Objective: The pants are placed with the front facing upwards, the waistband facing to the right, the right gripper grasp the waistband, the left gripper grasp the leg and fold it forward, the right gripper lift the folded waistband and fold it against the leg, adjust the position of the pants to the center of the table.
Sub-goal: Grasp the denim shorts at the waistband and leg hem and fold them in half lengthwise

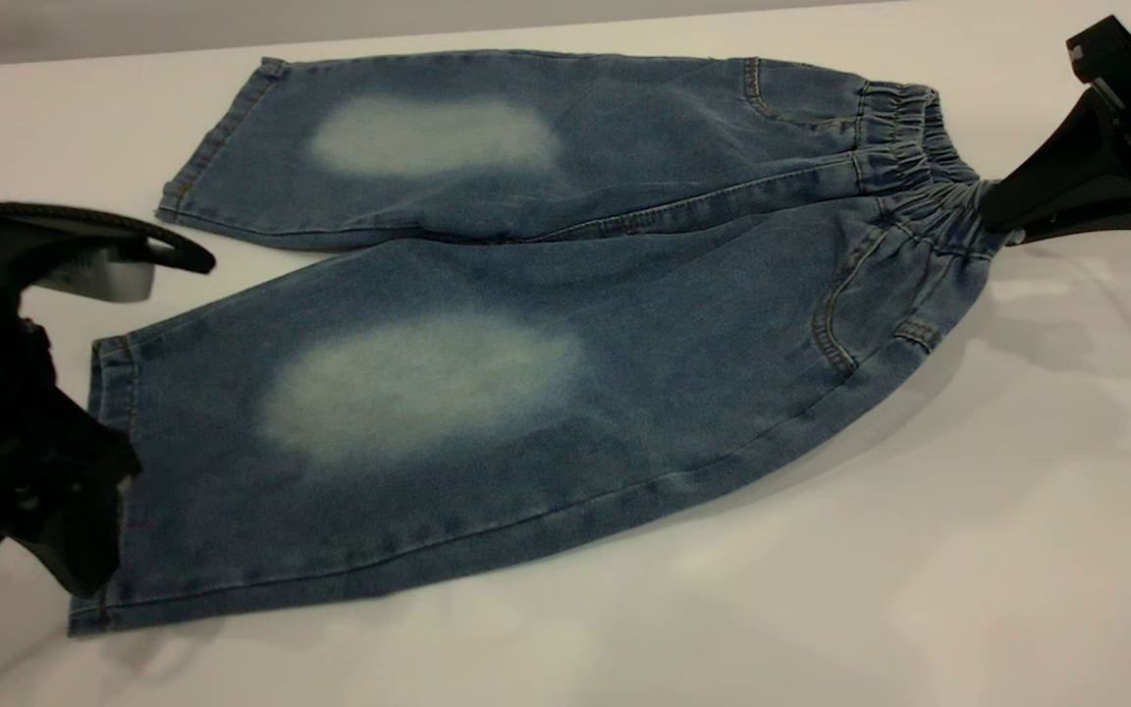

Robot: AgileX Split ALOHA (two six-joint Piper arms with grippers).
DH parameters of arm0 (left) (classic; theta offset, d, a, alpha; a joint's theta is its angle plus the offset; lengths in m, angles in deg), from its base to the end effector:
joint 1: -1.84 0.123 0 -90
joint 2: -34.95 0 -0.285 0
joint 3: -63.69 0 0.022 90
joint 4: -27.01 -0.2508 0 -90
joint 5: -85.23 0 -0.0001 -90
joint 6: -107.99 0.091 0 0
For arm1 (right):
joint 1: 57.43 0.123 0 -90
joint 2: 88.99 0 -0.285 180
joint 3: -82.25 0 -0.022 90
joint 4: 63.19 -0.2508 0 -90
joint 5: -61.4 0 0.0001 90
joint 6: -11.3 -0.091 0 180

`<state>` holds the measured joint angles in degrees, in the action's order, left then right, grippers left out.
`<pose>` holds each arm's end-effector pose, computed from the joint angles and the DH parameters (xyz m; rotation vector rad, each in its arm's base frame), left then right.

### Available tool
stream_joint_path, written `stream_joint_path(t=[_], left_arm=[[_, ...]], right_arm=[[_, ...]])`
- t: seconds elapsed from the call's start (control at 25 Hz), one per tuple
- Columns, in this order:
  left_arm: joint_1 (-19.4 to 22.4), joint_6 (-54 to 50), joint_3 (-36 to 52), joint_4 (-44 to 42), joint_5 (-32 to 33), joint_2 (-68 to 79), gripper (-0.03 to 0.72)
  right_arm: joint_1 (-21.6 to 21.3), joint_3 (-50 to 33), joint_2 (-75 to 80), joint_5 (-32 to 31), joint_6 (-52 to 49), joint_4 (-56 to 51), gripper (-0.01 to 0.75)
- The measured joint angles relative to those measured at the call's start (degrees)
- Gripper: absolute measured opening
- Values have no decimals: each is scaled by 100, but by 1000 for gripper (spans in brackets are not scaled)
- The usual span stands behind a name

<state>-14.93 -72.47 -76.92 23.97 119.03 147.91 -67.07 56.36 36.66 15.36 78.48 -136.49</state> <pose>0.2280 -0.0659 0.0830 -0.4997 -2.9975 -0.0652 0.3245 0.0086 0.0801 0.1015 2.6862 1.0449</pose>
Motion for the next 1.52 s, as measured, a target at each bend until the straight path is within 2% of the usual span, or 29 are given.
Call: stream_joint_path(t=[0.6, 1.12, 1.2, 1.28, 1.52], left_arm=[[0, -2, -220, 73, -399, 643, 510], [0, 159, -301, 505, -388, 945, 495], [0, 159, -301, 505, -416, 945, 458], [0, 165, -301, 505, -442, 945, 390], [0, 173, -329, 540, -460, 949, 119]], right_arm=[[0, 0, 0, 4, 61, -12, 31], [0, 0, 0, 4, 61, -18, 31], [0, 0, 0, 4, 61, -18, 31], [0, 0, 0, 4, 61, -18, 31], [0, 0, 0, 4, 61, -18, 31]])
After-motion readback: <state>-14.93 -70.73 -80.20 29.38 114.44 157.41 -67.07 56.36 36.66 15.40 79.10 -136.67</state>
